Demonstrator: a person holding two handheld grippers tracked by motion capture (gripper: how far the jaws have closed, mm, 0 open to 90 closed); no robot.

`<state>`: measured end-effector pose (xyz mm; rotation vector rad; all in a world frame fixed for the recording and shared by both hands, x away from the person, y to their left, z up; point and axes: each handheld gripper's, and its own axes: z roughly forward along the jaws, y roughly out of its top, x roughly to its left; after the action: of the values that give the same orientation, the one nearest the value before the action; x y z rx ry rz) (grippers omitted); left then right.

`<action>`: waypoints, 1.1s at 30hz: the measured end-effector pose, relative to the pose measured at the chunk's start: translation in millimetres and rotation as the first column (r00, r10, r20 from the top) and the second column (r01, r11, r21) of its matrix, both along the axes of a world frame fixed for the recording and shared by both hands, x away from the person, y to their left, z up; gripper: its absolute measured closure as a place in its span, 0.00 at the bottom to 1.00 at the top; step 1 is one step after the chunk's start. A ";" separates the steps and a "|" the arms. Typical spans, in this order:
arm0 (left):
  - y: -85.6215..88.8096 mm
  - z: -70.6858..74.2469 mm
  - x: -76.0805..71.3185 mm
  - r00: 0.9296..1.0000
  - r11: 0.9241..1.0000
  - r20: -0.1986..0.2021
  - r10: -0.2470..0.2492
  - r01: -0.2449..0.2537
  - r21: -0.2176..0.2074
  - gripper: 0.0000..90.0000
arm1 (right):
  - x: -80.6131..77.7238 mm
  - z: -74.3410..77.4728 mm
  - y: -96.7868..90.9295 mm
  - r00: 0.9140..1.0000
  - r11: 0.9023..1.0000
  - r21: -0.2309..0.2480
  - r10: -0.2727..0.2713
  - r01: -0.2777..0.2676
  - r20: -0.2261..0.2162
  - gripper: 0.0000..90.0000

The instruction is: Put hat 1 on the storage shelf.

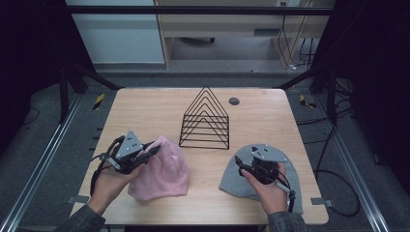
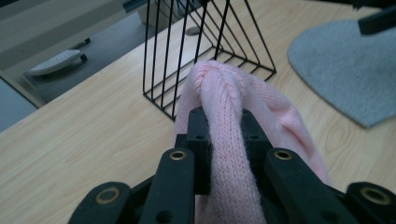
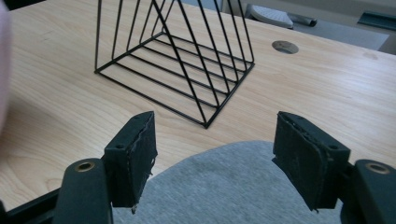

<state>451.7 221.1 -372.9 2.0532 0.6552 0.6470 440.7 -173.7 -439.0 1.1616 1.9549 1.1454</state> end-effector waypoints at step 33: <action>4.1 75.4 19.6 0.999 0.994 0.048 -0.019 0.024 -0.108 0.87 | 28.7 1.2 150.0 0.881 0.901 0.045 0.431 -0.431 -0.196 0.49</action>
<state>471.3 225.2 -297.5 1.9359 0.6268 0.6319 469.4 -23.7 -437.8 0.8888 2.4571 1.2842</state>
